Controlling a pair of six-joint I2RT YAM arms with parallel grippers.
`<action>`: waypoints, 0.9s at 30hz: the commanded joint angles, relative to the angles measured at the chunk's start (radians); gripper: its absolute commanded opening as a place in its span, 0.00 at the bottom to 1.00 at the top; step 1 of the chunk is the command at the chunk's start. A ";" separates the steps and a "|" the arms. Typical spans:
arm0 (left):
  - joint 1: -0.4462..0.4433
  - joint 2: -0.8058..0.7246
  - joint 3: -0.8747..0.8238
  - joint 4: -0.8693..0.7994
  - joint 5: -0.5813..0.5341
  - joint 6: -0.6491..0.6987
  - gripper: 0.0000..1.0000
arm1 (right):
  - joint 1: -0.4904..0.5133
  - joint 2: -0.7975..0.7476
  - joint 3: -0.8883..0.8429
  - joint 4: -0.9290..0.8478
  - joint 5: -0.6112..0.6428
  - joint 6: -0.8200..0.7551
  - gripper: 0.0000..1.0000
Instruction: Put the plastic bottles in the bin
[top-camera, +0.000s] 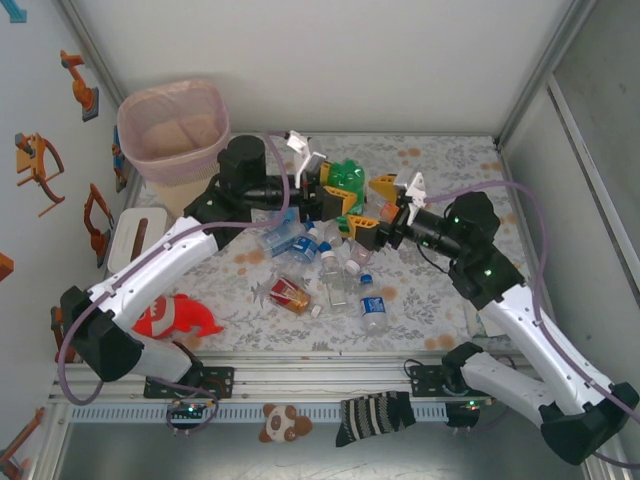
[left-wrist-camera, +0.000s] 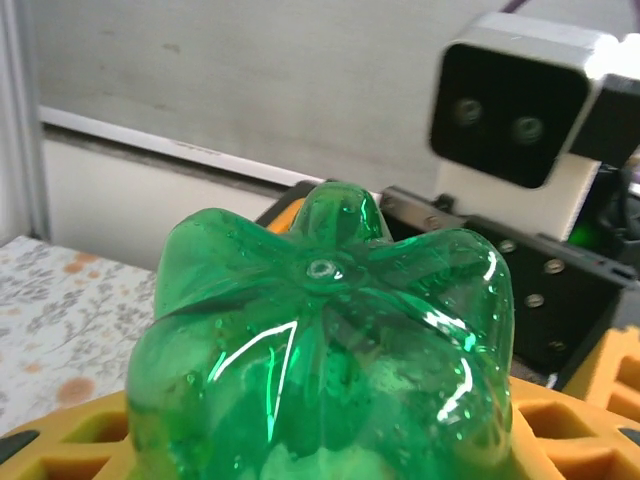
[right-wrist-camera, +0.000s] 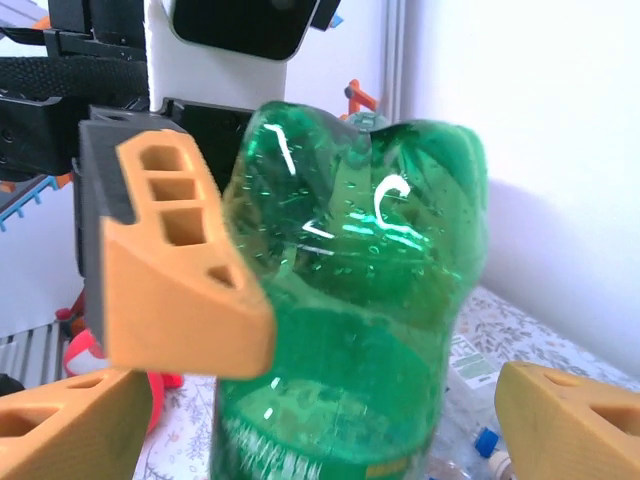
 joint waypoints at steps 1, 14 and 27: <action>0.035 -0.049 0.046 -0.069 -0.093 0.044 0.51 | 0.004 -0.028 -0.009 -0.023 0.050 -0.022 0.88; 0.232 -0.111 0.182 -0.420 -0.544 0.131 0.51 | 0.003 -0.024 -0.003 -0.053 0.074 -0.030 0.88; 0.516 -0.041 0.385 -0.579 -0.709 0.156 0.49 | 0.004 0.008 0.020 -0.040 0.061 -0.027 0.88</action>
